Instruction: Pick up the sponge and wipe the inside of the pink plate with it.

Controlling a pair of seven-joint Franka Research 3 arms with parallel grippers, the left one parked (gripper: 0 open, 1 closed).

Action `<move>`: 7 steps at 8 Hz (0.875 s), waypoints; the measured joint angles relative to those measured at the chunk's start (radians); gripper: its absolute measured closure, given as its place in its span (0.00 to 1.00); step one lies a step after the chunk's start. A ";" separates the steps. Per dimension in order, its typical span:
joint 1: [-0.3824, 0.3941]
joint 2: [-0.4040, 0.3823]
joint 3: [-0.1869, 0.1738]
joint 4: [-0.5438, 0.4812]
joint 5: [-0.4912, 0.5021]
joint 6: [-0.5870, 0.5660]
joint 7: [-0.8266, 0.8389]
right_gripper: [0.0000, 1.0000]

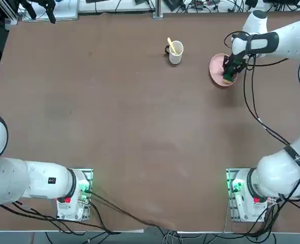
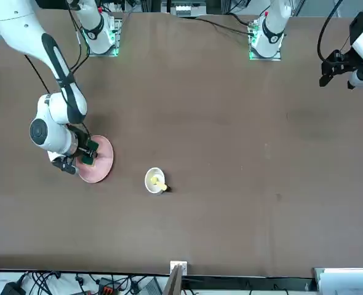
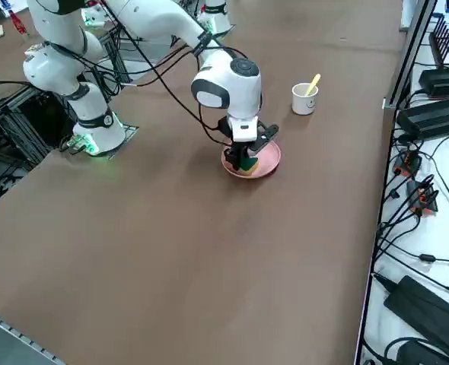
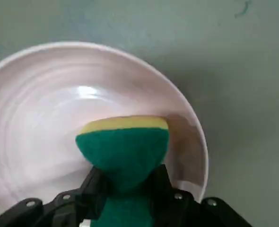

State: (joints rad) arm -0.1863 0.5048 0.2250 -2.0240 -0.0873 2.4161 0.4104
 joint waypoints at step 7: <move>0.022 0.050 0.010 0.126 0.001 0.005 0.002 0.53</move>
State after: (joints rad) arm -0.1645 0.5548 0.2352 -1.8984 -0.0860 2.4209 0.4127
